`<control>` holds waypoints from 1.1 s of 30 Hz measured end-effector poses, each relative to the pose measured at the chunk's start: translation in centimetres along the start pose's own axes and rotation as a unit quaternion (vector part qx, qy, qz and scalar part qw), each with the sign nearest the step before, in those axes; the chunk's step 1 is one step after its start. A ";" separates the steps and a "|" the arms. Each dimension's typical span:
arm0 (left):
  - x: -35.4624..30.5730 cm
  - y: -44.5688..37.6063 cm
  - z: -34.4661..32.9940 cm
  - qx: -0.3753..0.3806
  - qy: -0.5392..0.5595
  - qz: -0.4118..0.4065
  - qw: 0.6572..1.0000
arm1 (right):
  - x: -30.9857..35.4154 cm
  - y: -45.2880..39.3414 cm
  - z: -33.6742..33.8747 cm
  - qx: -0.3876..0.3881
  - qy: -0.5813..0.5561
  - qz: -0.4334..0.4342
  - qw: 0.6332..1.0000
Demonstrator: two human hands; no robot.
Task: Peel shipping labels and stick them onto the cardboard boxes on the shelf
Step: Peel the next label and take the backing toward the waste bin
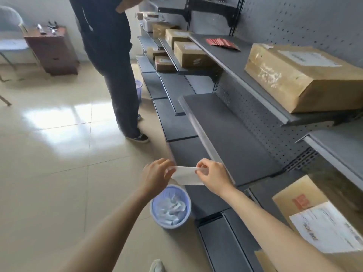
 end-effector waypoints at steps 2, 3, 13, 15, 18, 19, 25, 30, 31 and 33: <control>1.2 0.5 -4.1 0.016 0.003 0.014 1.000 | -3.5 -0.2 -2.4 0.006 -0.002 -0.021 1.000; 1.9 0.7 -6.0 0.024 0.006 0.023 0.999 | -5.1 -0.3 -3.5 0.008 -0.004 -0.030 1.000; 10.8 4.7 -29.2 0.075 0.055 0.084 0.992 | -22.9 -3.4 -19.6 0.028 -0.035 -0.068 0.997; 12.9 5.4 -33.5 0.081 0.060 0.097 0.990 | -25.9 -4.4 -22.8 0.033 -0.037 -0.075 0.996; 15.5 6.1 -39.7 0.090 0.066 0.103 0.988 | -30.3 -5.8 -27.5 0.037 -0.035 -0.083 0.995; 16.3 6.2 -41.2 0.090 0.064 0.108 0.988 | -31.3 -6.2 -28.8 0.040 -0.035 -0.082 0.995; 19.7 7.2 -49.5 0.094 0.056 0.126 0.986 | -37.3 -8.3 -35.0 0.053 -0.029 -0.083 0.995; 21.1 6.8 -52.5 0.124 0.018 0.117 0.985 | -38.4 -9.2 -37.4 0.089 -0.034 -0.061 0.994; 20.9 6.7 -52.6 0.130 0.014 0.110 0.985 | -38.4 -9.3 -37.5 0.094 -0.038 -0.059 0.993; 20.4 6.6 -51.8 0.125 0.010 0.104 0.987 | -37.9 -9.3 -36.9 0.081 -0.044 -0.053 0.994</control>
Point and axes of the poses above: each hand's wrist, its own y-axis away from the middle knuckle, its own z-axis out of the back of the hand, x = y × z, the point moved 10 cm from there along -y, towards the middle knuckle, and after that the axes turned 11 degrees about -y, right-handed, at the moved point
